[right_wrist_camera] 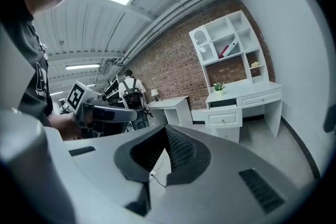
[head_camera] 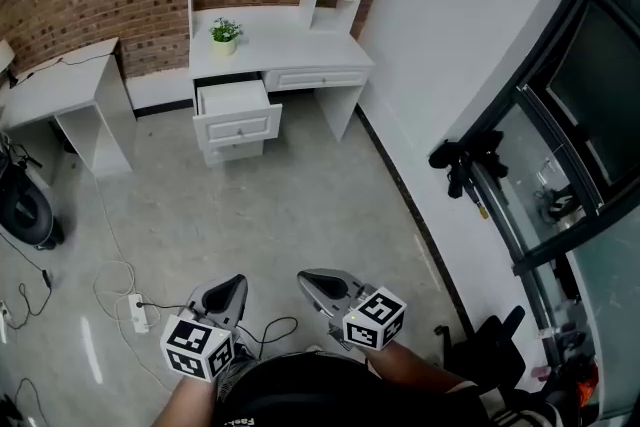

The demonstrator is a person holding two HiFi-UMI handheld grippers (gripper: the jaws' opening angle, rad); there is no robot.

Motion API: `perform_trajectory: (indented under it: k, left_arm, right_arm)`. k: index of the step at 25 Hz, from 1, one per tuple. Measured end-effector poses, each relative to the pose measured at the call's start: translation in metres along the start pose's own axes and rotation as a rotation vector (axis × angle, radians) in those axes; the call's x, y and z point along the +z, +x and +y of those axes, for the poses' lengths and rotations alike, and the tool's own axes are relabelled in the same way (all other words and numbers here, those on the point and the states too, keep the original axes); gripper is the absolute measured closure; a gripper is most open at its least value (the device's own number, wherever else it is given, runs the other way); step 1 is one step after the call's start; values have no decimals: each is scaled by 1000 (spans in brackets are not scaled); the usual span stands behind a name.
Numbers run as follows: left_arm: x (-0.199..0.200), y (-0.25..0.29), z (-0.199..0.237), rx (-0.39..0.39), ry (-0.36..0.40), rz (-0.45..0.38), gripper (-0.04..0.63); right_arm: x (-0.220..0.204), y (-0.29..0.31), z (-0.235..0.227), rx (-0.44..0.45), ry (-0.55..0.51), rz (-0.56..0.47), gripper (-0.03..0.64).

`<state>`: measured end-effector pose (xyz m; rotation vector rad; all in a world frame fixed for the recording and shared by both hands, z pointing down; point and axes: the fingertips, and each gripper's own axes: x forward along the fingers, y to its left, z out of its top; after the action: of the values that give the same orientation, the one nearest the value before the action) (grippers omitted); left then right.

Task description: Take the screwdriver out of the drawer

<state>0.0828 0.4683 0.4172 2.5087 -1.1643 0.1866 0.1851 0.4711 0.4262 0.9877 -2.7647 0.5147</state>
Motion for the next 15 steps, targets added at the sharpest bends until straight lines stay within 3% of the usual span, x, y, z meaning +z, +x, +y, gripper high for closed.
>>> perform_trajectory:
  k: [15]
  left_arm:
    - [6,-6,35,-48,13,5,577]
  right_arm:
    - [12,40,15,-15,-37,-27,615]
